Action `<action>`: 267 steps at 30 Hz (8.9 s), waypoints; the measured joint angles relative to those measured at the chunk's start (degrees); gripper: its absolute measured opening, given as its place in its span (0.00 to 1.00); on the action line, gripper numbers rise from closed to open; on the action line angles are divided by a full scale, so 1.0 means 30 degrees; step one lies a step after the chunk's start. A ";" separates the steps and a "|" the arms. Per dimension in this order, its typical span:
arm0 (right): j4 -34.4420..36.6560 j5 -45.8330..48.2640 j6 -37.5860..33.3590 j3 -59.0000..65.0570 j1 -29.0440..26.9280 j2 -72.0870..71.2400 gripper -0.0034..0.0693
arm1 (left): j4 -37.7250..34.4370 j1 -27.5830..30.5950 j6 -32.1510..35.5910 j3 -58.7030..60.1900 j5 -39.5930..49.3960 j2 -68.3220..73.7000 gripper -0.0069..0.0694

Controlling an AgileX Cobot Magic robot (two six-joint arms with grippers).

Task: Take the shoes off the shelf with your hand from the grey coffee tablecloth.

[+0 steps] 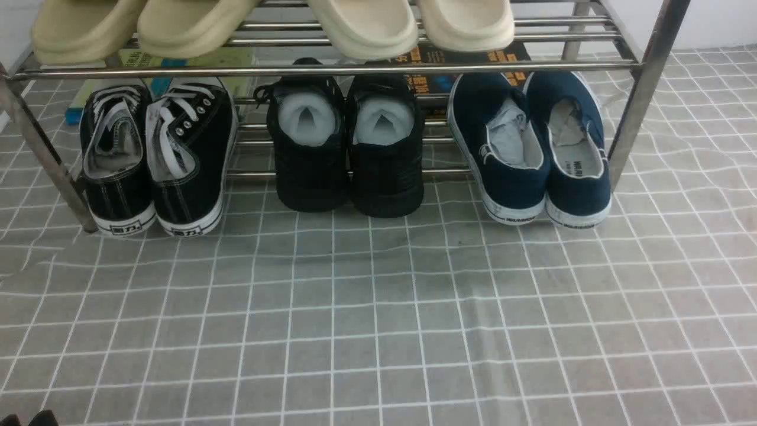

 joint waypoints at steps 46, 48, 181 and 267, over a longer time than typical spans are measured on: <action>1.0927 -0.0150 0.6415 0.0178 0.0000 0.0000 0.38 | 0.0000 0.0000 0.0000 0.0000 0.0000 0.0000 0.41; 1.1075 -0.0420 0.6096 0.0134 0.0000 0.0000 0.36 | 0.0000 0.0000 0.0000 0.0000 0.0000 0.0000 0.41; -0.7804 0.3951 0.7520 -2.6842 0.7700 3.5332 0.59 | 0.0052 0.0000 0.0000 0.0000 0.0000 0.0000 0.41; 0.1214 -0.1282 -0.0278 -0.2268 0.6605 0.3312 0.05 | 0.0068 0.0000 0.0000 0.0000 0.0000 0.0000 0.41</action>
